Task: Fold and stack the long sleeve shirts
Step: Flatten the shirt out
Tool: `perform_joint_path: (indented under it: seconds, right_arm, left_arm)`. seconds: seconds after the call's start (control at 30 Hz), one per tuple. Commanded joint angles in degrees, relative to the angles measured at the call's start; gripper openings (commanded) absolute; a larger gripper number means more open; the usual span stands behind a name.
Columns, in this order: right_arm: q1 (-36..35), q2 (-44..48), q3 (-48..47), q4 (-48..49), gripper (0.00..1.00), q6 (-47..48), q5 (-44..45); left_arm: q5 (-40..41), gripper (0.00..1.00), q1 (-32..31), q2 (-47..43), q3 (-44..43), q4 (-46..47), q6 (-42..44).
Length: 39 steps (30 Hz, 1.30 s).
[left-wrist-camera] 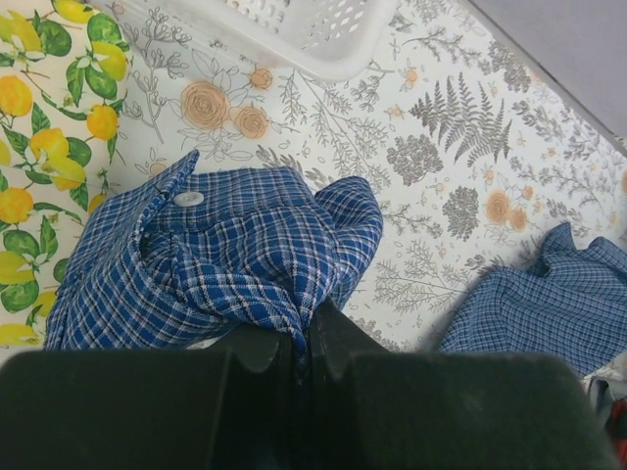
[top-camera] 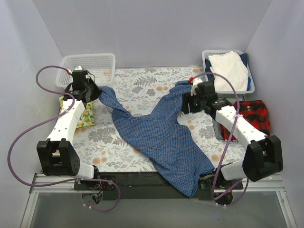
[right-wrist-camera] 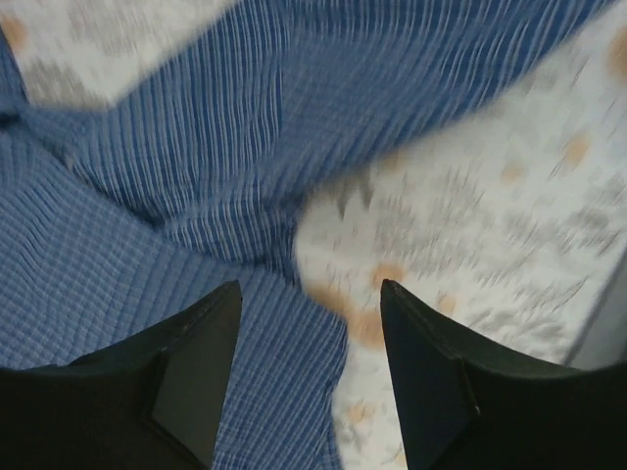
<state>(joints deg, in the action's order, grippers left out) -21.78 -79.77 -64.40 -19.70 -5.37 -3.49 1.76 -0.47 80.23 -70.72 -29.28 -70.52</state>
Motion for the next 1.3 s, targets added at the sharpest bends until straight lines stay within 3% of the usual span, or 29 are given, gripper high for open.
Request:
perform_joint_path:
  seconds: [0.0, 0.2, 0.47, 0.63, 0.73, 0.77, 0.87, 1.07, 1.27]
  right_arm:
    - [0.1, 4.0, 12.4, -5.1, 0.63, -2.9, -5.3]
    - [0.0, 1.9, 19.5, -2.7, 0.61, -3.4, -7.6]
    - [0.1, -8.8, 16.1, 1.2, 0.59, -3.6, -5.7]
    - [0.0, -11.4, 13.9, 1.2, 0.5, -4.8, -3.5]
    - [0.1, -9.0, 12.9, 1.1, 0.39, -5.4, -0.5]
    - [0.0, -7.8, 12.6, 0.9, 0.21, -5.4, 0.1]
    - [0.1, -6.6, 10.8, -0.9, 0.01, -5.4, 1.5]
    - [0.1, -2.3, 7.8, -4.5, 0.01, -5.4, 8.0]
    - [0.4, 5.6, 1.1, -7.2, 0.01, -3.8, 22.2]
  left_arm:
    - [0.8, 0.0, 0.4, 1.5, -1.3, 0.3, 0.8]
    - [0.1, 0.0, 0.4, 3.4, -2.3, 0.1, 1.1]
    - [-0.3, 0.0, 0.4, 4.7, -3.2, 0.2, 0.6]
    - [0.4, 0.0, 0.4, 4.8, -4.2, -0.3, 1.0]
    - [1.1, 0.0, 0.4, 4.5, -5.2, -0.8, 1.3]
    - [1.4, 0.0, 0.4, 4.4, -5.6, -1.0, 1.4]
    - [1.5, 0.0, 0.4, 4.3, -6.7, -1.5, 1.4]
    - [3.2, 0.0, 0.4, 4.4, -9.8, -2.8, 1.9]
    - [4.3, 0.0, 4.2, 5.2, -20.7, -5.4, 3.3]
